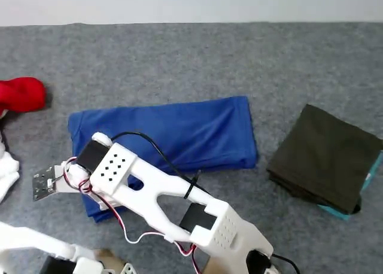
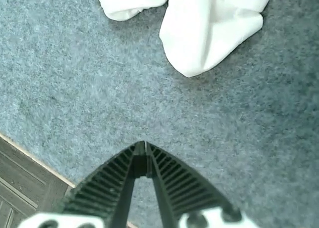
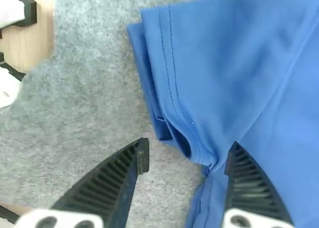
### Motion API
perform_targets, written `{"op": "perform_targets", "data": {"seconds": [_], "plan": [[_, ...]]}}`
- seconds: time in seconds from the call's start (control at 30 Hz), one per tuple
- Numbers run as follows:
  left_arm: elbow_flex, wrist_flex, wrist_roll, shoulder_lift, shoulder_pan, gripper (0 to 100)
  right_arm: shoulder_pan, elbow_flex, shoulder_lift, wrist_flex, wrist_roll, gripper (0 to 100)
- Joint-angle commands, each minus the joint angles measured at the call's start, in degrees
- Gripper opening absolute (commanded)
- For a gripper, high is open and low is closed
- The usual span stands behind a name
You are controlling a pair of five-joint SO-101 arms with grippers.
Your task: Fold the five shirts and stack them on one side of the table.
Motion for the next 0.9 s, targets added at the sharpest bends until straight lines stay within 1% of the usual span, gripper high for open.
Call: {"op": "perform_targets", "data": {"seconds": [0.0, 0.2, 0.33, 0.43, 0.63, 0.87], "plan": [[0.5, -2.1, -0.3, -2.1, -0.4, 0, -0.4, 0.4, -4.9, 2.1, 1.2, 25.7], [0.5, -2.1, -0.3, -1.8, 0.1, 0, -0.2, 12.9, -12.3, 0.4, 1.6, 25.7], [0.7, -2.8, -1.0, -1.7, 0.2, 0, 0.6, 23.9, -18.9, -9.8, 2.0, 25.8], [1.6, -3.6, -2.0, -1.7, 0.2, 0, 0.3, 30.1, -20.5, -16.4, 3.0, 25.8], [1.6, -4.0, -2.1, -1.7, 0.2, 0, -0.2, 33.1, -20.5, -23.6, 9.6, 25.9], [1.7, -3.6, -2.1, -1.9, 0.2, 0, -1.9, 33.1, -17.2, -24.3, 14.2, 25.9]]}}
